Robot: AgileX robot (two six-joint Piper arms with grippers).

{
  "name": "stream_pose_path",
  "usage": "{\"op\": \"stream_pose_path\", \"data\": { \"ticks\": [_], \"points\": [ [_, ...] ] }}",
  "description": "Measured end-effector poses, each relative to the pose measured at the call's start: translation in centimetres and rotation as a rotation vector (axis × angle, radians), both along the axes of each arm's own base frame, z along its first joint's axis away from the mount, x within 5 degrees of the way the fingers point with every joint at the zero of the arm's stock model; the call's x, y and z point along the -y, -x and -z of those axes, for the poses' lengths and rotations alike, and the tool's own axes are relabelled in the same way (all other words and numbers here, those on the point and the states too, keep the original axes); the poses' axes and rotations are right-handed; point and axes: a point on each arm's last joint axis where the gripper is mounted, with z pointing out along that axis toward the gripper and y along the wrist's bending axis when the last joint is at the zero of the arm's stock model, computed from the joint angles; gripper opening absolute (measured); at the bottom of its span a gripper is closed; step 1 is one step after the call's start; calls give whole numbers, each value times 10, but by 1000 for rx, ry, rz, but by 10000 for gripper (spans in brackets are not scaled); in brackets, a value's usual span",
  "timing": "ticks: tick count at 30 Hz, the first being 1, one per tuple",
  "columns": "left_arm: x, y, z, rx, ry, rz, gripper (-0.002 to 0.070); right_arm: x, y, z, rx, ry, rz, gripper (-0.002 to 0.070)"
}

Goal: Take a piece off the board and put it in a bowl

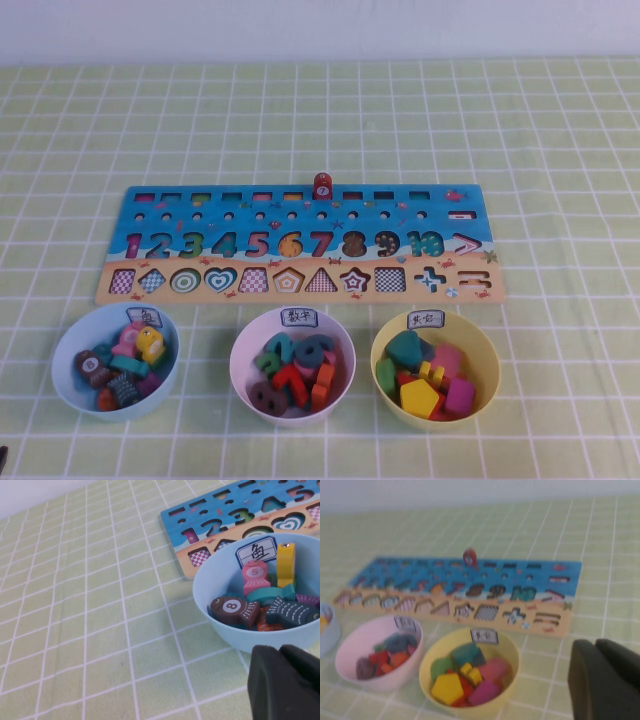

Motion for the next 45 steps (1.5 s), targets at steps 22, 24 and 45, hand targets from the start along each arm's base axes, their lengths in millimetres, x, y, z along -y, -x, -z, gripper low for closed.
{"op": "stream_pose_path", "data": {
  "ticks": [22,24,45],
  "points": [
    [0,0,0,0,0,0,-5,-24,-180,-87,-481,530,-331,-17],
    [0,0,0,0,0,0,-5,-26,-195,-94,-504,575,-293,-17],
    [0,0,0,0,0,0,-5,-154,-341,-60,-550,867,-429,-17]
  ]
}}
